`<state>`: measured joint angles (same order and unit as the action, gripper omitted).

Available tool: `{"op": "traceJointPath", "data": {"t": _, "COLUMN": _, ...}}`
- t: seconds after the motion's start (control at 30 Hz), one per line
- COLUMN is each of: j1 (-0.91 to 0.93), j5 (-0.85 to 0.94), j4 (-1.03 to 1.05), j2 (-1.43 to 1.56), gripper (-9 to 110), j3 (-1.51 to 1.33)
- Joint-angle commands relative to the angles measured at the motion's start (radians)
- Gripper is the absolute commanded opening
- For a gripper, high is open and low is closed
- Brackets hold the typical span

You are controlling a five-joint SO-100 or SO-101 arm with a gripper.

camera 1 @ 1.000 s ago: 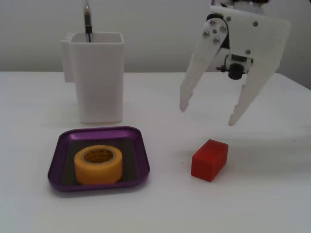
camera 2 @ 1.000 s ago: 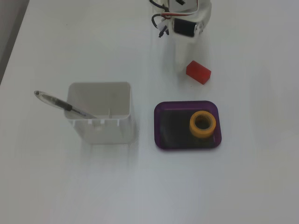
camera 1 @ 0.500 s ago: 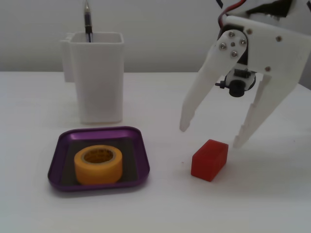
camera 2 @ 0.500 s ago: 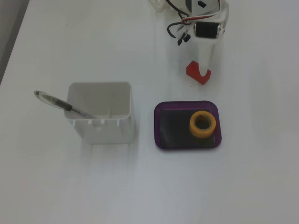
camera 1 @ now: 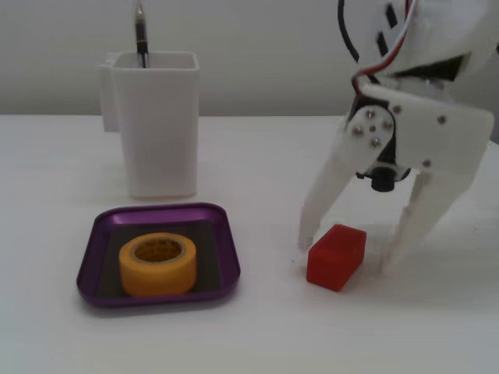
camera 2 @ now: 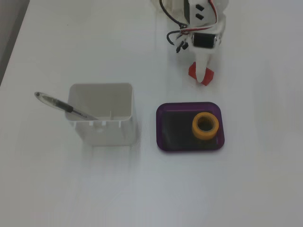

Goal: Pick up the red cube and place it in the box.

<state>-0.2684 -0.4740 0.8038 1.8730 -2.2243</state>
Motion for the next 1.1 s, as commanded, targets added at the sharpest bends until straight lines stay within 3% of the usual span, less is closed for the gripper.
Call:
{"op": "traceJointPath", "data": {"t": 0.0, "j1": 0.031, "j5": -0.005, "j4": -0.048, "j2": -0.101, "gripper": 23, "j3": 0.009}}
{"op": "traceJointPath", "data": {"t": 0.23, "j1": 0.060, "j5": 0.003, "j4": -0.058, "j2": -0.229, "gripper": 21, "j3": 0.054}}
{"op": "traceJointPath", "data": {"t": 0.4, "j1": 0.061, "j5": 0.005, "j4": -0.028, "j2": -0.227, "gripper": -1, "j3": 0.137}}
{"op": "traceJointPath", "data": {"t": 0.7, "j1": 0.100, "j5": 0.095, "j4": 0.143, "j2": -0.210, "gripper": -1, "j3": 0.376}}
{"op": "traceJointPath", "data": {"t": 0.97, "j1": 0.123, "j5": 0.443, "j4": 0.126, "j2": -0.005, "gripper": -1, "j3": 0.460}}
{"op": "traceJointPath", "data": {"t": 1.07, "j1": 0.132, "j5": 0.577, "j4": -0.011, "j2": 0.034, "gripper": -1, "j3": 0.448}}
